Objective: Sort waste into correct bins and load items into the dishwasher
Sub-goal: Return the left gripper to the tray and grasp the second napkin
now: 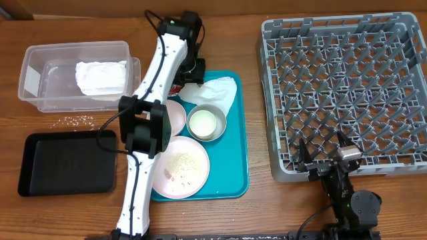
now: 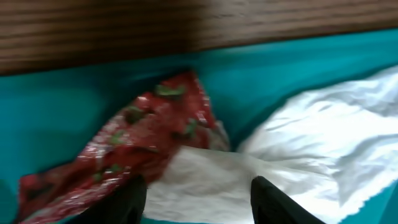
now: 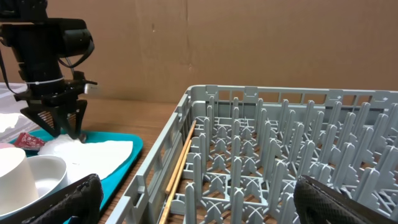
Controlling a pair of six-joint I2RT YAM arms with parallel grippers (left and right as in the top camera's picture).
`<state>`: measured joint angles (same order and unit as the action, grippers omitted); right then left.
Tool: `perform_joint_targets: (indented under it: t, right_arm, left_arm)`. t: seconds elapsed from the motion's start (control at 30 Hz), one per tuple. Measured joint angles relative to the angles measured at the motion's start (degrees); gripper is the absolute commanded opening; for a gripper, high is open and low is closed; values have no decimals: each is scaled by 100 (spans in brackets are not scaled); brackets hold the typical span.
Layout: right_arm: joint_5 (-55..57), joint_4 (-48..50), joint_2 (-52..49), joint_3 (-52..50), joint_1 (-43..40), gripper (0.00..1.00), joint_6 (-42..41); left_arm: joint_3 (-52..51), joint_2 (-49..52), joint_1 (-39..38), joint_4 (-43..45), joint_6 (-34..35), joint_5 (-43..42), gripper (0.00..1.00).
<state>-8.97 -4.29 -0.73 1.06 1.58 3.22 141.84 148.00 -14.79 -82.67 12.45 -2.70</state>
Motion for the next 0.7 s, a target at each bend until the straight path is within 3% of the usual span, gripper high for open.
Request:
perform_joint_targets:
  t: [0.3, 0.63, 0.7]
  right_arm:
    - [2, 2, 0, 0, 0, 100, 0]
    - [-2, 2, 0, 0, 0, 100, 0]
    - [0, 2, 0, 0, 0, 100, 0]
  left_arm:
    - [0, 0, 247, 0, -177, -358, 56]
    - [0, 0, 13, -4, -350, -933, 56]
    - [0, 0, -22, -7, -367, -960, 47]
